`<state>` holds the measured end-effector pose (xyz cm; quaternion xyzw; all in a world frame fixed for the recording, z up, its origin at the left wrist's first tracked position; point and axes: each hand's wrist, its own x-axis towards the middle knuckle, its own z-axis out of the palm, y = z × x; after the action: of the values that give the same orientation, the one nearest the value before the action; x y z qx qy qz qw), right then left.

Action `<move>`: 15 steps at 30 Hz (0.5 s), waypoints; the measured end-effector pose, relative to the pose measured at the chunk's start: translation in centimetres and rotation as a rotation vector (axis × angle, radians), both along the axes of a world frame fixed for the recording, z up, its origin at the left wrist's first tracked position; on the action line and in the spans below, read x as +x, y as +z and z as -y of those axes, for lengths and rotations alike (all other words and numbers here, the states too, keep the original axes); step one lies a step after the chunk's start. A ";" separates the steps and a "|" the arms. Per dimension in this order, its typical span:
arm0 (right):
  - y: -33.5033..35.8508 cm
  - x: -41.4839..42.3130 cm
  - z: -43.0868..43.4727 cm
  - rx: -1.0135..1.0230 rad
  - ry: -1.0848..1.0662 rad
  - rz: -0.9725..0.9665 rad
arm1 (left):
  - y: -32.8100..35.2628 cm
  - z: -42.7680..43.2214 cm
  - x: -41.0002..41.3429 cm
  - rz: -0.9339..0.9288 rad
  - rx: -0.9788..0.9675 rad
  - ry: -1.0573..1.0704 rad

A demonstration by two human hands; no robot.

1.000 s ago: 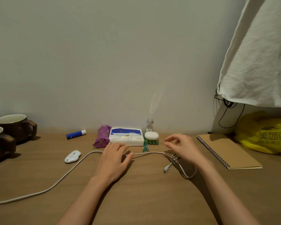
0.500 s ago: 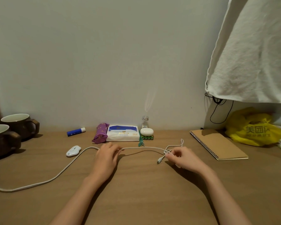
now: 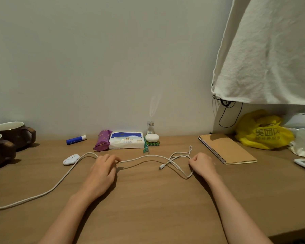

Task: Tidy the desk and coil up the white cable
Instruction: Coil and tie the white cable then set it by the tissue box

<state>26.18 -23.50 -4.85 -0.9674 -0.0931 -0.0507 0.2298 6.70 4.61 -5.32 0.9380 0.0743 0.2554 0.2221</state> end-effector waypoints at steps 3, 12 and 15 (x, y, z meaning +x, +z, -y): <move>0.4 -0.2 -0.1 0.106 0.037 0.017 | 0.2 0.5 0.0 0.006 -0.024 0.002; 3.4 -2.1 -2.1 0.824 0.165 0.190 | 1.2 2.2 0.2 0.078 -0.121 0.001; 4.1 -2.7 -2.7 0.930 0.190 0.219 | 1.7 2.8 0.1 0.110 -0.213 0.014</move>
<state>23.52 -20.80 -0.73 -0.7385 -0.1720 -0.1672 0.6302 6.78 1.81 -3.61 0.8932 0.0953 0.2988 0.3223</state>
